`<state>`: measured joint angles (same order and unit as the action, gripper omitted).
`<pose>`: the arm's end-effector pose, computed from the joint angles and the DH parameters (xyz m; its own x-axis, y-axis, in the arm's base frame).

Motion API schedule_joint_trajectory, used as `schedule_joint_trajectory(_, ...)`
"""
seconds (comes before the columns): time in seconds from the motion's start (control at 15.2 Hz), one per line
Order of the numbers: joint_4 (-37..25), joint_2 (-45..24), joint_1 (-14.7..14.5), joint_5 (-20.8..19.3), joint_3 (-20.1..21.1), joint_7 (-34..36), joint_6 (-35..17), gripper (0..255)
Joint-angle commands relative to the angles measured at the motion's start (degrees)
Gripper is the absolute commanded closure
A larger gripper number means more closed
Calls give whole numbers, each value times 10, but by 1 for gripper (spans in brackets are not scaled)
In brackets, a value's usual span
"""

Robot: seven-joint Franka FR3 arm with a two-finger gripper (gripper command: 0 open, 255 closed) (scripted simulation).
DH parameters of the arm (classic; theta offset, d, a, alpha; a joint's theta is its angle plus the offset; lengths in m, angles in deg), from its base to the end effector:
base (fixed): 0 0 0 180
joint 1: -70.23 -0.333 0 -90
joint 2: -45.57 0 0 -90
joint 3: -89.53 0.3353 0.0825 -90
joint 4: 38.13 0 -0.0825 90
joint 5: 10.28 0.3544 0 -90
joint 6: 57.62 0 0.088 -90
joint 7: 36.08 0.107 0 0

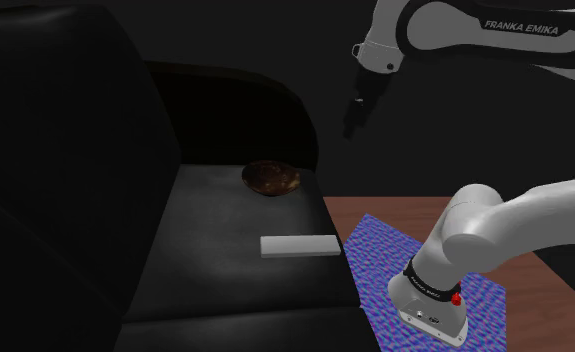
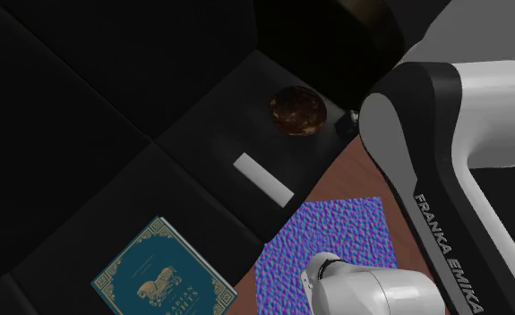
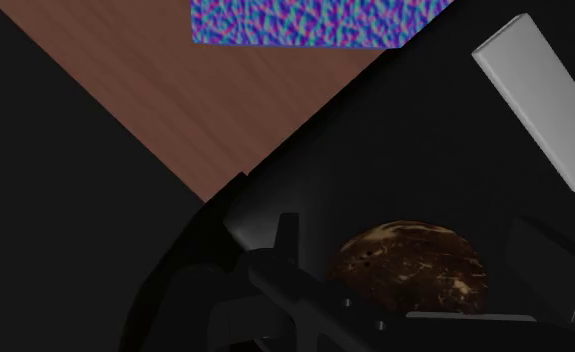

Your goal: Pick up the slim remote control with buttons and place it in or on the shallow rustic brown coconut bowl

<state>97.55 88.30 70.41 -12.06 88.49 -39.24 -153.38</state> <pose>0.2843 -0.0110 0.5968 0.9980 0.0412 0.0478 0.0402 -0.9990 0.0214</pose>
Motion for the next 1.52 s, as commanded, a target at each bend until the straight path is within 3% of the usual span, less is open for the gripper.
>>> schedule_joint_trajectory(0.0, 0, 0, 0, 0, 0, 0, 0, 0)
schedule_joint_trajectory(0.73, 118, -43, -87, 51, 61, -28, -149, 0)
schedule_joint_trajectory(1.45, 190, -146, -181, 104, 132, -56, -316, 0)
